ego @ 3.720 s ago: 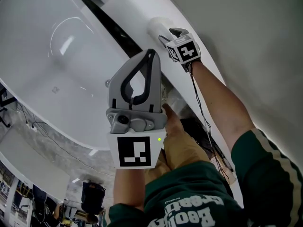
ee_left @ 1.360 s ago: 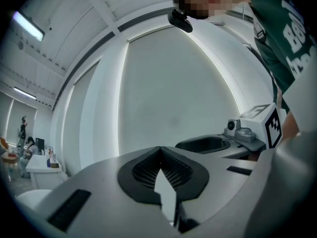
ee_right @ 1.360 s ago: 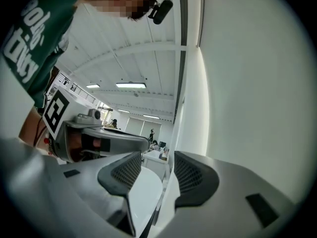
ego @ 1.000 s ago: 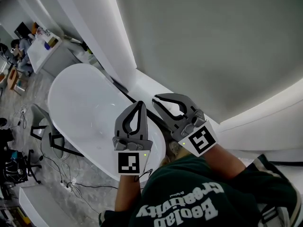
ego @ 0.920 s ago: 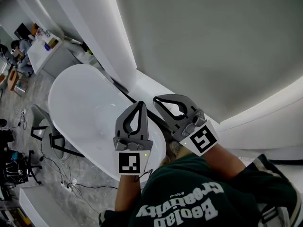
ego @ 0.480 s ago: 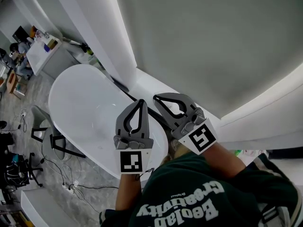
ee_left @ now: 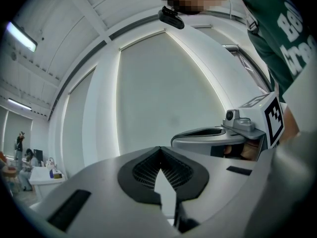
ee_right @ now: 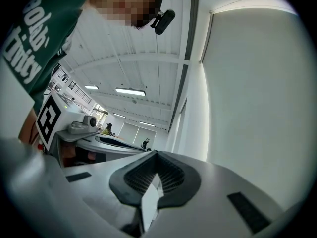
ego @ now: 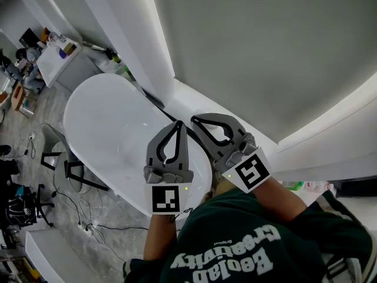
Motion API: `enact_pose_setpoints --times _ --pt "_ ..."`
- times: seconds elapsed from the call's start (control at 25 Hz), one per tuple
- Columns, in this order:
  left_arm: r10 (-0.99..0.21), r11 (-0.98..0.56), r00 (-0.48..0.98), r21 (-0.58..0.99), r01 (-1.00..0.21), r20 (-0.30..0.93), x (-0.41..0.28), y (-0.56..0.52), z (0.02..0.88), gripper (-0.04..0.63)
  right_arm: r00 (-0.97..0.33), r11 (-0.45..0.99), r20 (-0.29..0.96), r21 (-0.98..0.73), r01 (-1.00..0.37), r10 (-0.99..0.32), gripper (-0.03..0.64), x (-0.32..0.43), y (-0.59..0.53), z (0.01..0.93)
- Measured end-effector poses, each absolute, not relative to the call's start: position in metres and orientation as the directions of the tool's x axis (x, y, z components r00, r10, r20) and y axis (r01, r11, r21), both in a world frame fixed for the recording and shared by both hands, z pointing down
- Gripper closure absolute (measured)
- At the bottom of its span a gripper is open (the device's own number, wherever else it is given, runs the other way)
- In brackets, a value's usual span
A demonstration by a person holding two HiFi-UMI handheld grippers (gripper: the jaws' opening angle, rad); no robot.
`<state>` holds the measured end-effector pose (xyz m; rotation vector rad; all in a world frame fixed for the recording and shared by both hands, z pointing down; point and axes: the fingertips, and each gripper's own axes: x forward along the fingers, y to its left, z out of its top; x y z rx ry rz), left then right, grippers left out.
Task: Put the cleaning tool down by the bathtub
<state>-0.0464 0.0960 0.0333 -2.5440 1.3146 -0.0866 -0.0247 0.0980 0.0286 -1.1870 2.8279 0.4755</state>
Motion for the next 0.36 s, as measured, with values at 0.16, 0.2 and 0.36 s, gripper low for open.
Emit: enact_pose_setpoints --times 0.16,0.2,0.36 --pt "-0.814 -0.548 0.578 -0.254 -0.797 -0.061 -0.047 0.106 0.041 0.59 -0.719 0.667 -0.144 0.287 -0.688 -0.68 0.601 -0.028 0.106 0.034" --pt "-0.815 -0.548 0.577 -0.247 -0.799 -0.057 -0.046 0.107 0.043 0.591 -0.722 0.669 -0.141 0.29 -0.685 -0.677 0.601 -0.028 0.107 0.036" --pt "-0.808 -0.55 0.587 -0.295 -0.781 -0.047 -0.041 0.113 0.048 0.591 -0.732 0.675 -0.136 0.304 -0.672 -0.667 0.6 -0.027 0.114 0.042"
